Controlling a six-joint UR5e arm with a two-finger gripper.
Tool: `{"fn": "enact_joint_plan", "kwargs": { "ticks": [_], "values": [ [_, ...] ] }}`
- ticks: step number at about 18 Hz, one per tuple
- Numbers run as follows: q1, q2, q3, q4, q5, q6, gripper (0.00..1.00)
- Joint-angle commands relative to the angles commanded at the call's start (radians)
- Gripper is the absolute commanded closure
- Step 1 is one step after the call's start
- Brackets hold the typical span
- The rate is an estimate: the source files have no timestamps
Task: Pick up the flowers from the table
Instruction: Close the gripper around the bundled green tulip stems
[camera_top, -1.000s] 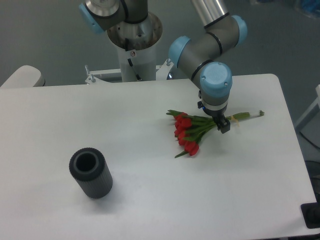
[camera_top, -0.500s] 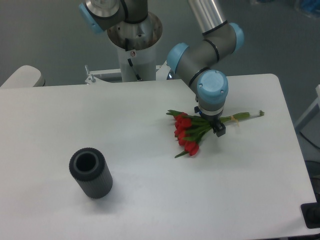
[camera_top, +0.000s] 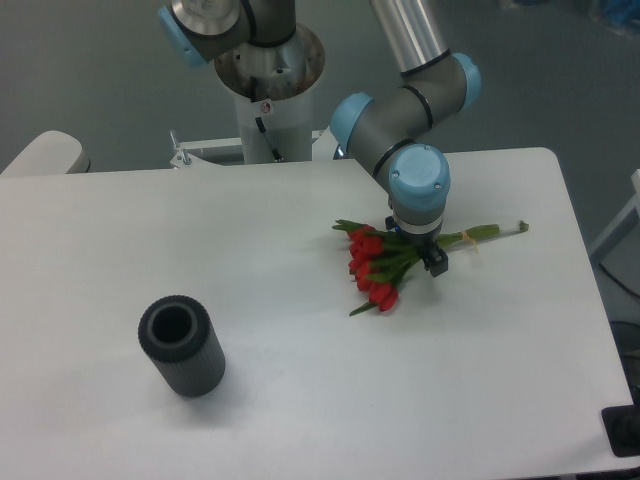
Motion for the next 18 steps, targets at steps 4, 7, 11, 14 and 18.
{"fn": "enact_joint_plan", "kwargs": {
  "ticks": [4,7,11,14,18],
  "values": [
    [-0.002,0.000,-0.003,0.000,-0.012,-0.002,0.00],
    [-0.006,-0.002,-0.009,0.000,-0.034,-0.003,0.00],
    [-0.006,-0.003,-0.012,0.000,-0.037,-0.002,0.00],
    [-0.006,-0.008,-0.012,0.000,-0.035,0.000,0.00],
    [-0.006,-0.008,-0.009,0.002,-0.037,0.008,0.18]
  ]
}}
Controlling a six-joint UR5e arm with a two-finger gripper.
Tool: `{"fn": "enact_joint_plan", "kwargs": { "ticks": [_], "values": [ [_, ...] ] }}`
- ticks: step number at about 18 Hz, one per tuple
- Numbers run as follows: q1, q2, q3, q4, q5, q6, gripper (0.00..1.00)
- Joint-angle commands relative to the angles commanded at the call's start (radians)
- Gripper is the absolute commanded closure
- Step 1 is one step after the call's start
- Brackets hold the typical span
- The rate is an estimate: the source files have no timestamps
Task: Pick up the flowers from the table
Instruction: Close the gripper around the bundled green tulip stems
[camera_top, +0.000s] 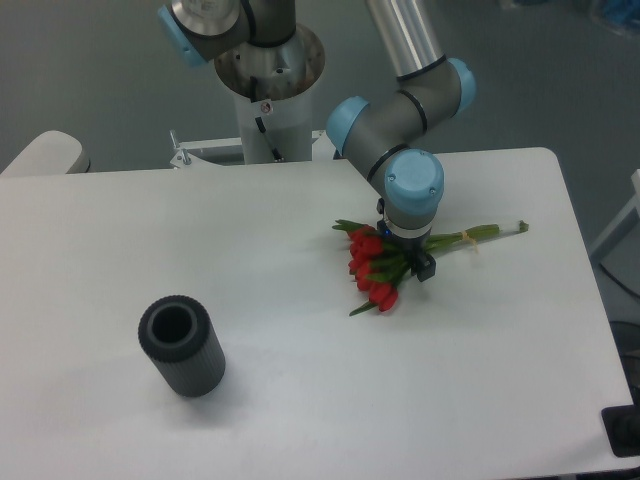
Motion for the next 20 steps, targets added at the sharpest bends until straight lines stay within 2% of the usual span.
{"fn": "enact_joint_plan", "kwargs": {
  "ticks": [2,4,7,10,18,20],
  "values": [
    [0.002,0.000,0.005,-0.002,0.000,0.003,0.29],
    [0.002,0.000,0.008,-0.002,0.000,0.005,0.34],
    [0.002,0.000,0.012,-0.002,0.002,0.006,0.50],
    [0.002,0.000,0.014,-0.002,0.002,0.006,0.60],
    [0.005,0.009,0.031,-0.005,-0.002,0.008,0.60],
    [-0.001,0.034,0.064,-0.027,0.002,0.008,0.60]
  ]
}}
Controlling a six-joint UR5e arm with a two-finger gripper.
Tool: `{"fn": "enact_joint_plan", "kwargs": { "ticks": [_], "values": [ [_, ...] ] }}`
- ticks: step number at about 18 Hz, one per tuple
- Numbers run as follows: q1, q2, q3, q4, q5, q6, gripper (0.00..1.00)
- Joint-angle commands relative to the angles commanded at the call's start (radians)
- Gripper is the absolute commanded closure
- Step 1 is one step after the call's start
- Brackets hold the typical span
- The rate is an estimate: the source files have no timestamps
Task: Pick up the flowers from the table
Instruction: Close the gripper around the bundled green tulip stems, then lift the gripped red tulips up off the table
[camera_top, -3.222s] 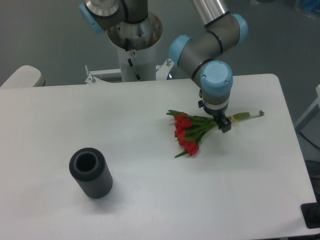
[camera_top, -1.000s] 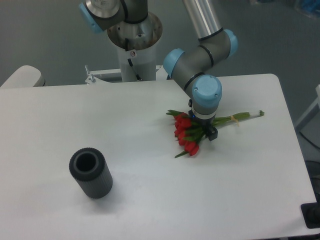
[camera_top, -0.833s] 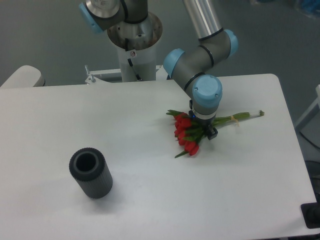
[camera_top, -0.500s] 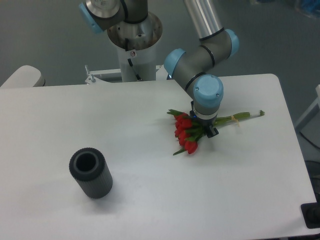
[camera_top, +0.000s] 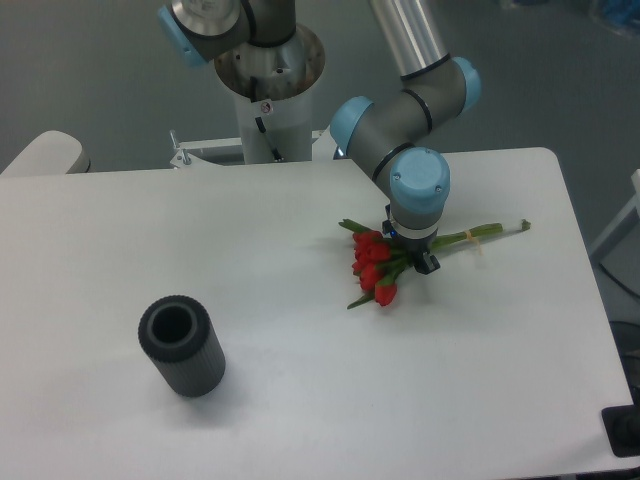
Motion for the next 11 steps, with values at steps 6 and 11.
{"fn": "enact_joint_plan", "kwargs": {
  "ticks": [6,11],
  "values": [
    [-0.037,0.055,0.103,-0.084,-0.164,-0.002,0.60],
    [-0.031,0.061,0.221,-0.210,-0.267,-0.006,0.60]
  ]
}}
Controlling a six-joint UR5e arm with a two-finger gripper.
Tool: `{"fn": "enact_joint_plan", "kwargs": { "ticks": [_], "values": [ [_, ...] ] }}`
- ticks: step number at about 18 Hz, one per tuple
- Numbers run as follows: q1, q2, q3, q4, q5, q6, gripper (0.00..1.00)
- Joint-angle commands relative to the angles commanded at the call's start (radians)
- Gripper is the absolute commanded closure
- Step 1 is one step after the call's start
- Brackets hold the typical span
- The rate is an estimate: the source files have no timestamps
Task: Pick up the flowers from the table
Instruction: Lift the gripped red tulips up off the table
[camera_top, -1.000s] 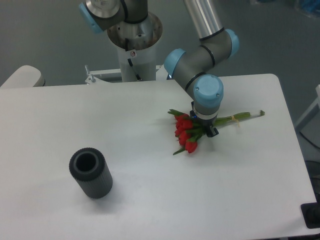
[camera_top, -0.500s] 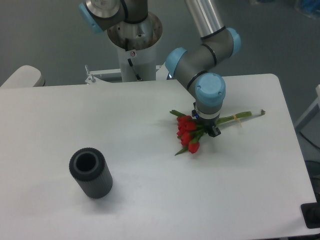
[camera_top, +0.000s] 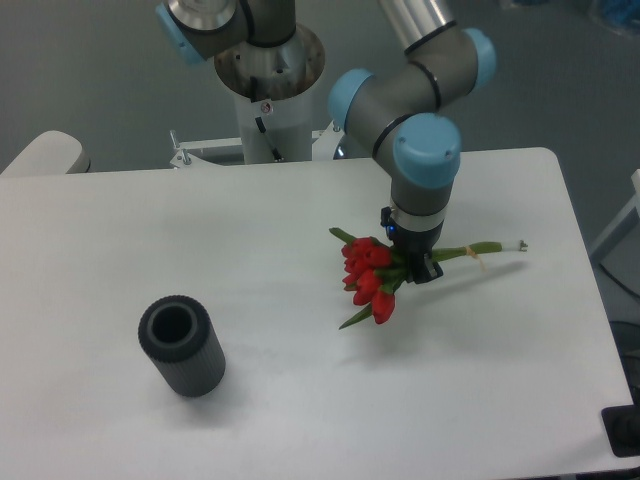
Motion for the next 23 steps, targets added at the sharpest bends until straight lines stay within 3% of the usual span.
{"fn": "enact_joint_plan", "kwargs": {
  "ticks": [5,12,23],
  "values": [
    [0.023,0.000,0.086,-0.060,-0.193,-0.034,0.60],
    [0.049,-0.003,0.097,-0.054,-0.420,-0.136,0.60],
    [0.049,-0.005,0.098,-0.049,-0.511,-0.218,0.60]
  ]
}}
